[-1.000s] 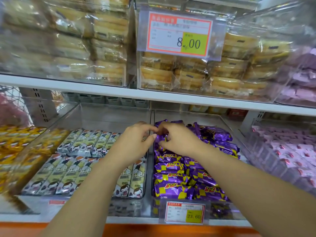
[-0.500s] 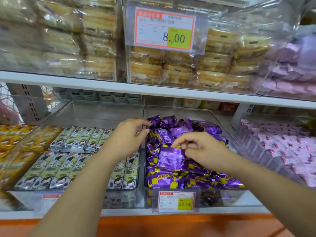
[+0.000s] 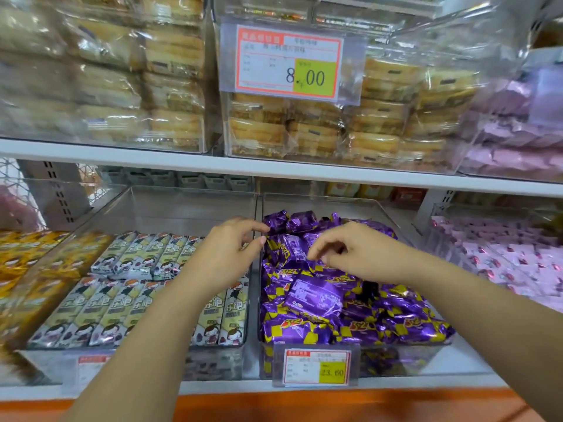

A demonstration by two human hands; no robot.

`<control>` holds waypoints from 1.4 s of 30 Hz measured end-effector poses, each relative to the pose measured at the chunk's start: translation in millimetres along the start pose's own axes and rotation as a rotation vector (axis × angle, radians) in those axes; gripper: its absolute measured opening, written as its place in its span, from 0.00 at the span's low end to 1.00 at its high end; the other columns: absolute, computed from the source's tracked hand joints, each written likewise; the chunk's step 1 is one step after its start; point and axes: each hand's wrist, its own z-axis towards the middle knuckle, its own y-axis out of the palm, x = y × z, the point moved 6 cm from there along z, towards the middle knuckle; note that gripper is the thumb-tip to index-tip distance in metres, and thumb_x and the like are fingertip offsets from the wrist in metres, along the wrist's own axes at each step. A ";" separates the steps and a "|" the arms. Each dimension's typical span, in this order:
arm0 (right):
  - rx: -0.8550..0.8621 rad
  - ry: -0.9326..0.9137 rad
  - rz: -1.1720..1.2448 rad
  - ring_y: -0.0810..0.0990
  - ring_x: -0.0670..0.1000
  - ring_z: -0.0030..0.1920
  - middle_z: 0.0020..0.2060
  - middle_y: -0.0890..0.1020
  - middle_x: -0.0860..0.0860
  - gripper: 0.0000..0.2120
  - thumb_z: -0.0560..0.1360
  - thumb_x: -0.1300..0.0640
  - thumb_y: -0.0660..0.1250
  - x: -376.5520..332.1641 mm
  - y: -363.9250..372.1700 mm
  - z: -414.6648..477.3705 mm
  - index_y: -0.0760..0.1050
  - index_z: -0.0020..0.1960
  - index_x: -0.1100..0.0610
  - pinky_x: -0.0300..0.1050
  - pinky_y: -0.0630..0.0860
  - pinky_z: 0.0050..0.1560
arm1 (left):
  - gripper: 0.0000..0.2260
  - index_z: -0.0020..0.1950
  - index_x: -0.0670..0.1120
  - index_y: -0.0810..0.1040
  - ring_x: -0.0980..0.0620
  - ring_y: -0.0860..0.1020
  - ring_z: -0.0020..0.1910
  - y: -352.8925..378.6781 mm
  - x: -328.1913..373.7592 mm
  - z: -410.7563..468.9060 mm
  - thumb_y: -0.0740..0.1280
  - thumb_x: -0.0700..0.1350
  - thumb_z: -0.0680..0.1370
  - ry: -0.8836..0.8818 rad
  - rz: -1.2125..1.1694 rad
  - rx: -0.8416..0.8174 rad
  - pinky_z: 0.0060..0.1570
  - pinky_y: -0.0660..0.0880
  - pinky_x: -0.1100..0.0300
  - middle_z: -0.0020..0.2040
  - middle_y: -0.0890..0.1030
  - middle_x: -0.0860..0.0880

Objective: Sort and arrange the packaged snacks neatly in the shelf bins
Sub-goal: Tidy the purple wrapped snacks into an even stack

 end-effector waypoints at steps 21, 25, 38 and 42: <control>0.014 0.043 -0.369 0.72 0.44 0.54 0.52 0.71 0.39 0.12 0.74 0.50 0.68 7.8 -7.6 -21.5 0.70 0.54 0.39 0.46 0.70 0.56 | 0.10 0.60 0.53 0.78 0.58 0.75 0.52 0.1 -2.5 1.5 0.63 0.47 0.80 0.040 -0.013 -0.003 0.45 0.68 0.66 0.53 0.77 0.52; -0.191 0.078 -0.452 0.71 0.43 0.60 0.61 0.68 0.38 0.18 0.74 0.48 0.68 6.2 1.0 -49.2 0.68 0.62 0.37 0.46 0.70 0.61 | 0.10 0.59 0.53 0.78 0.57 0.75 0.53 0.5 0.4 -0.4 0.62 0.46 0.80 0.026 -0.006 0.008 0.49 0.68 0.62 0.53 0.76 0.53; 0.151 0.061 -0.466 0.67 0.55 0.67 0.68 0.68 0.51 0.27 0.74 0.50 0.65 32.2 -6.8 47.3 0.63 0.72 0.45 0.53 0.68 0.65 | 0.10 0.59 0.53 0.78 0.58 0.76 0.53 0.4 -1.5 -0.5 0.62 0.46 0.80 0.034 -0.024 0.006 0.53 0.70 0.63 0.55 0.76 0.54; 0.056 0.141 -0.526 0.66 0.58 0.67 0.72 0.61 0.52 0.32 0.76 0.55 0.64 54.5 2.3 74.6 0.52 0.75 0.43 0.52 0.72 0.60 | 0.10 0.60 0.54 0.78 0.61 0.74 0.52 -0.7 -1.5 -0.5 0.62 0.47 0.80 0.033 -0.031 -0.006 0.52 0.69 0.65 0.54 0.75 0.56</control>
